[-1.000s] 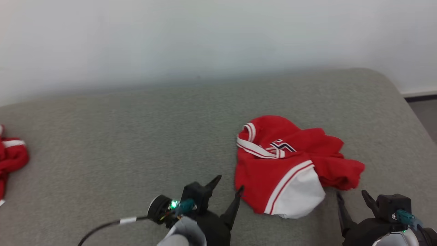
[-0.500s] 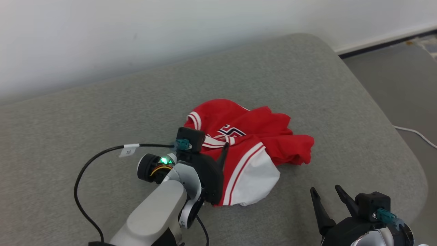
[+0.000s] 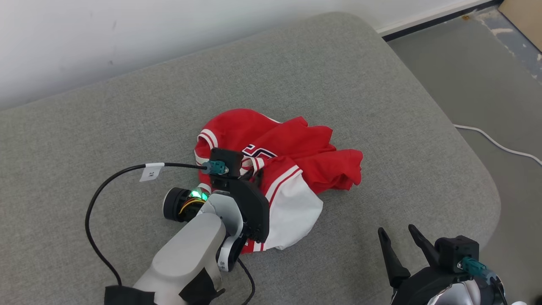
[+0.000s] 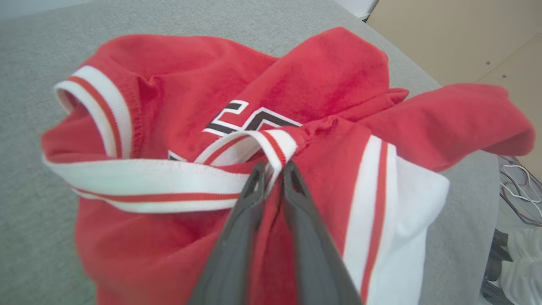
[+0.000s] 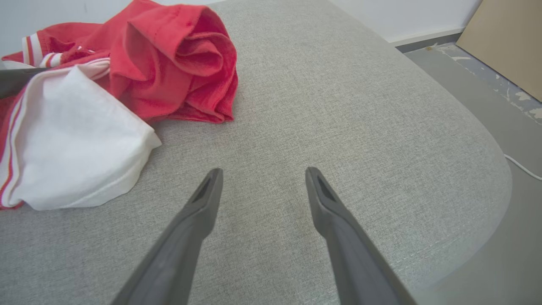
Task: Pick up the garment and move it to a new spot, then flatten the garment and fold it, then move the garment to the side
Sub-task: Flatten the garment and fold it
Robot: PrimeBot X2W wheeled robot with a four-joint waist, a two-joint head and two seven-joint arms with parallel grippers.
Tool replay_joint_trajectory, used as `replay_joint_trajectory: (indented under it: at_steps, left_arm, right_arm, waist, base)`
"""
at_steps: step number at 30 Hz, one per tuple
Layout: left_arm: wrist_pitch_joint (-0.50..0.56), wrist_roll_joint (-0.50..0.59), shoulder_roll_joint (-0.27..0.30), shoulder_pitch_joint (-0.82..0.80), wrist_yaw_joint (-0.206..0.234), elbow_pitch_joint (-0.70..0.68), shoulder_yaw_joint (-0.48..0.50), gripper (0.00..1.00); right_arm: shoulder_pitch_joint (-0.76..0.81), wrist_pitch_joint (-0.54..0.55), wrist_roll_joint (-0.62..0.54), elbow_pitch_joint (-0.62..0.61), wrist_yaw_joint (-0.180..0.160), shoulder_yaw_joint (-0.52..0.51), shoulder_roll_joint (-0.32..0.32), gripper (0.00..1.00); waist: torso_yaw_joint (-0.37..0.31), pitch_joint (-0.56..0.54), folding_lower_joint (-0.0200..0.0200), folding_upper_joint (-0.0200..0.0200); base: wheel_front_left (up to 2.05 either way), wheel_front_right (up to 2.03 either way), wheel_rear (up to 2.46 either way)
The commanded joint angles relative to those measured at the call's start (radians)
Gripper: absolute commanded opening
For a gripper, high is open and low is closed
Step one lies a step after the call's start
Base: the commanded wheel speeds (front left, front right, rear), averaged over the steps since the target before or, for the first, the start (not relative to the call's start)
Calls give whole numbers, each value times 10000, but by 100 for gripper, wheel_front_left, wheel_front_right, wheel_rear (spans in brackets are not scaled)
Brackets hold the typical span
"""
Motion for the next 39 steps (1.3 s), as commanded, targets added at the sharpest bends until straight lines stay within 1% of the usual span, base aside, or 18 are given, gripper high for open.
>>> replay_joint_trajectory:
  at_steps: [1, 7, 12, 14, 15, 16, 18, 23, 25, 26, 28, 29, 30, 32, 33, 35, 37, 39]
  left_arm:
    - [-51, -79, 10, -141, -19, 10, -30, 0]
    - [-892, -378, 11, -273, -168, -210, -108, 0]
    - [-2370, -831, 18, -250, -69, -923, 471, 0]
    - [-2834, -855, 178, -18, -55, -1438, 686, 0]
    - [-3009, -865, 359, 177, -59, -1802, 812, 0]
    - [-3227, -888, 807, 681, -3, -2703, 1056, 0]
    - [-3325, -956, 1397, 1446, 118, -3928, 1292, 0]
    - [-3382, -1259, 3314, 4047, 895, -7148, 2074, 0]
    - [-3431, -1529, 3762, 5142, 1146, -8135, 2467, 0]
    - [-3475, -1608, 3894, 5637, 1168, -8466, 2680, 0]
    - [-3555, -2006, 3826, 6507, 963, -8714, 3412, 0]
    - [-3570, -2132, 3628, 6887, 772, -8680, 3799, 0]
    - [-3584, -2198, 3105, 7155, 554, -8782, 4489, 0]
    - [-3568, -2117, 2267, 7967, -59, -8429, 5441, 0]
    - [-3572, -2237, 1671, 8203, -482, -8269, 6016, 0]
    - [-3574, -2497, 806, 8564, -1212, -7737, 6895, 0]
    - [-3577, -2865, 340, 8715, -1599, -7144, 7661, 0]
    - [-3575, -2893, 94, 8714, -1804, -6568, 7965, 0]
  right_arm:
    - [-65, -50, 72, 14, 10, 6, 26, 100]
    - [-67, -106, -1, 68, 10, -176, 28, 100]
    - [26, -37, -43, -29, 10, -273, 25, 100]
    - [114, 5, -90, -94, 10, -377, 22, 100]
    - [153, 27, -99, -143, 10, -419, 22, 100]
    - [241, 90, -163, -272, 10, -565, 22, 100]
    - [326, 167, -231, -417, 10, -762, 21, 100]
    - [570, 388, -370, -764, 10, -1119, 21, 100]
    - [635, 472, -386, -875, 10, -1214, 24, 100]
    - [655, 496, -396, -925, 10, -1252, 26, 100]
    - [663, 575, -439, -1002, 10, -1297, 20, 100]
    - [670, 624, -462, -1025, 10, -1314, 21, 100]
    - [674, 654, -491, -1067, 10, -1312, 24, 100]
    - [675, 741, -532, -1151, 10, -1300, 18, 100]
    - [663, 792, -571, -1189, 10, -1299, 17, 100]
    - [628, 882, -630, -1260, 10, -1221, 21, 100]
    - [587, 982, -702, -1334, 10, -1105, -36, 100]
    - [454, 1093, -746, -1374, 10, -932, -156, 100]
  waist:
    - [-20, 32, -1, -2]
    - [353, -24, -1, -2]
    - [977, -137, -1, -2]
    - [1282, -200, -1, -2]
    - [1432, -239, -1, -2]
    - [1750, -320, -1, -2]
    - [2067, -413, -1, -2]
    - [2801, -564, -1, -2]
    - [3052, -590, -1, -2]
    - [3167, -587, -1, -2]
    - [3351, -591, -1, -2]
    - [3428, -597, -1, -2]
    - [3511, -603, -1, -2]
    - [3619, -633, -1, -2]
    - [3663, -649, -1, -2]
    - [3715, -699, -1, -2]
    - [3758, -755, -1, -2]
    - [3785, -803, -1, -2]
  base:
    - [0, 0, 0]
    - [0, 0, 0]
    - [0, 0, 0]
    - [0, 0, 0]
    - [0, 0, 0]
    - [0, 0, 0]
    - [0, 0, 0]
    - [0, 0, 0]
    - [0, 0, 0]
    - [0, 0, 0]
    - [0, 0, 0]
    - [0, 0, 0]
    - [0, 0, 0]
    - [0, 0, 0]
    - [0, 0, 0]
    - [0, 0, 0]
    - [0, 0, 0]
    - [0, 0, 0]
